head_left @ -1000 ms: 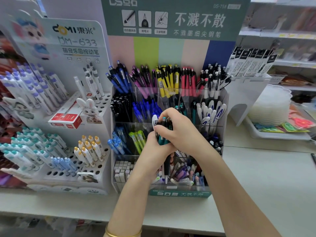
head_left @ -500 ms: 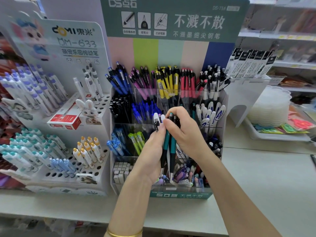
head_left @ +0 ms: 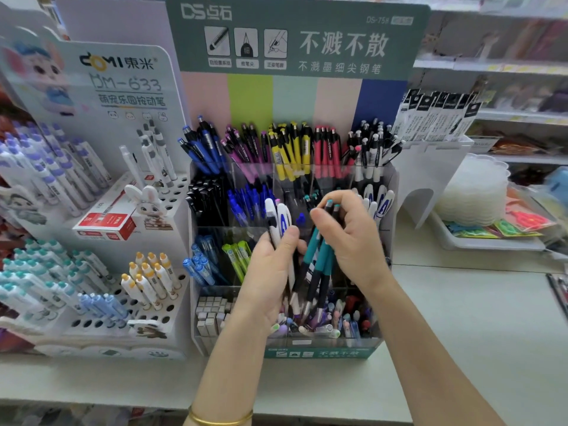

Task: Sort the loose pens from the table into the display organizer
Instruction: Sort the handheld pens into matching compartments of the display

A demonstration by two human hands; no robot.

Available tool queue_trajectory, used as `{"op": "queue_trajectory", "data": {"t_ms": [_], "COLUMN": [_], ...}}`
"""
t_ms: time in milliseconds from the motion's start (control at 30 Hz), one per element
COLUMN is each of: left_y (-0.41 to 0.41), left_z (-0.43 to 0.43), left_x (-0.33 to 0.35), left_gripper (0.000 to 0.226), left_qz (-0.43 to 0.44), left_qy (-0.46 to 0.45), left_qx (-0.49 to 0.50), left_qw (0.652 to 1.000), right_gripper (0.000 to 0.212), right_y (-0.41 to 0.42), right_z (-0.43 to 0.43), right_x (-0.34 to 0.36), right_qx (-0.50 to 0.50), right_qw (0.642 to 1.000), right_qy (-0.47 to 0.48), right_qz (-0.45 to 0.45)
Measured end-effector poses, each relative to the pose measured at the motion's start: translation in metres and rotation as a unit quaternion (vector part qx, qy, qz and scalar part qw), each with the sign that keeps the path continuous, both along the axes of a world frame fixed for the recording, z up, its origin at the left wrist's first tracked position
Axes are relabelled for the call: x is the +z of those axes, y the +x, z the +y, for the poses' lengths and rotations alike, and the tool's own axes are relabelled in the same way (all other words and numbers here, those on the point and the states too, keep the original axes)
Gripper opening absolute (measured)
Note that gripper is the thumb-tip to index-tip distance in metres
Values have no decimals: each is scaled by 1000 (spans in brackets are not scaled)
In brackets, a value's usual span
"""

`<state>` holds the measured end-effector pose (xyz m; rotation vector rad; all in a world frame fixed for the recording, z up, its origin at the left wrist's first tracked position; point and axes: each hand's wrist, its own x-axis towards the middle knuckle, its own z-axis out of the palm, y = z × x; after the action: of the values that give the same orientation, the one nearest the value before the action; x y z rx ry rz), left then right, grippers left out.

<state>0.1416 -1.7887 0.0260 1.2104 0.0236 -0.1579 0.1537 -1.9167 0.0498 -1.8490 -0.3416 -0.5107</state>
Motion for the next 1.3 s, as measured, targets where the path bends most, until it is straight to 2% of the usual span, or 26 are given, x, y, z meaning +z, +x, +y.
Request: {"op": "queue_trajectory", "data": {"t_ms": [100,133,267,467,567,700,767,967,1033,1133,1200,1300], "left_y": [7,8,8,6,3,2,2,2,2,3,3,2], "left_z": [6,7,6,6,8,14,18,23,25,26,27,29], "left_x": [-3,-3,-4,-5,-3,-4,-4,-4,-3,-4,-3,-3], "left_gripper": [20,19,14,6,3,3,5,11,19,25,31,19], "left_qz": [-48,-55,-81,-89,-96,-92,-96,-106,-106,-104,-99,-104], "left_qy": [95,93,112,99,96,74,63,29,0,-51,-70,-61], "left_qx": [62,64,33,-16,-33,-61,-71,-100,-113,-129,-136,-145], "left_qw": [992,992,990,991,990,991,991,989,988,985,983,982], "right_gripper": [8,7,23,26,25,23,22,17,15,24,33,31], "right_y": [2,3,17,46,55,57,54,41,39,38,33,18], "right_z": [-17,-21,-23,-11,-2,6,11,17,16,17,16,13], "right_x": [15,20,33,32,21,6,3,8,13,16,18,28], "right_qx": [-101,-135,-247,-311,-319,-370,-389,-324,-293,-242,-249,-266], "right_qw": [993,985,938,874,857,817,801,797,808,822,842,883], "right_qy": [5,-2,-55,-206,-285,-419,-447,-509,-508,-503,-466,-386], "right_qz": [-68,-107,-238,-312,-288,-145,-87,33,64,112,108,14]}}
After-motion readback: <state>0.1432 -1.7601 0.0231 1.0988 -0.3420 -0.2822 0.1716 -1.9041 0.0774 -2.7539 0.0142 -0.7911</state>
